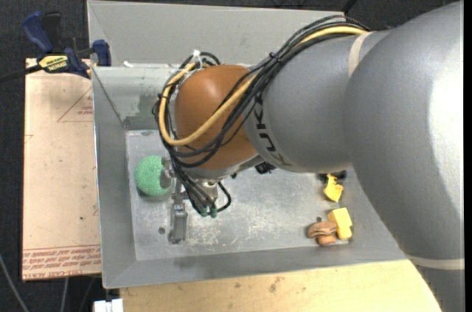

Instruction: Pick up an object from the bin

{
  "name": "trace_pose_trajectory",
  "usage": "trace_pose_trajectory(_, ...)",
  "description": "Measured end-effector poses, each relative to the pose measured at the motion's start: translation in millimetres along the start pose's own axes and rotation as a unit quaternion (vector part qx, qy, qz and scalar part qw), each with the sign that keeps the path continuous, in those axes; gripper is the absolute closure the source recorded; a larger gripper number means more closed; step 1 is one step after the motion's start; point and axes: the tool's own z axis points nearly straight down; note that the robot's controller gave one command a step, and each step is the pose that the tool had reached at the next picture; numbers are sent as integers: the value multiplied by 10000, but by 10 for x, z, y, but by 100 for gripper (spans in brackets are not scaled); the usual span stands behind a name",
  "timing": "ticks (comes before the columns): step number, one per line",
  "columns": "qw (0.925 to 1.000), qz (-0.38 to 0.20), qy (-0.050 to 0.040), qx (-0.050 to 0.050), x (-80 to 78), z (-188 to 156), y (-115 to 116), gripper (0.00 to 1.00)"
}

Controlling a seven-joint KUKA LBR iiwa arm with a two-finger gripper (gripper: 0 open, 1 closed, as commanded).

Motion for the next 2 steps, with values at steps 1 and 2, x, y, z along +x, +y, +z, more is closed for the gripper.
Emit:
trace_pose_trajectory(1, 10000, 7, -9, -2, -2, -19, -5, 0)
trace_pose_trajectory(2, 9991, -417, -68, -16, 40, 118, -51, 0)
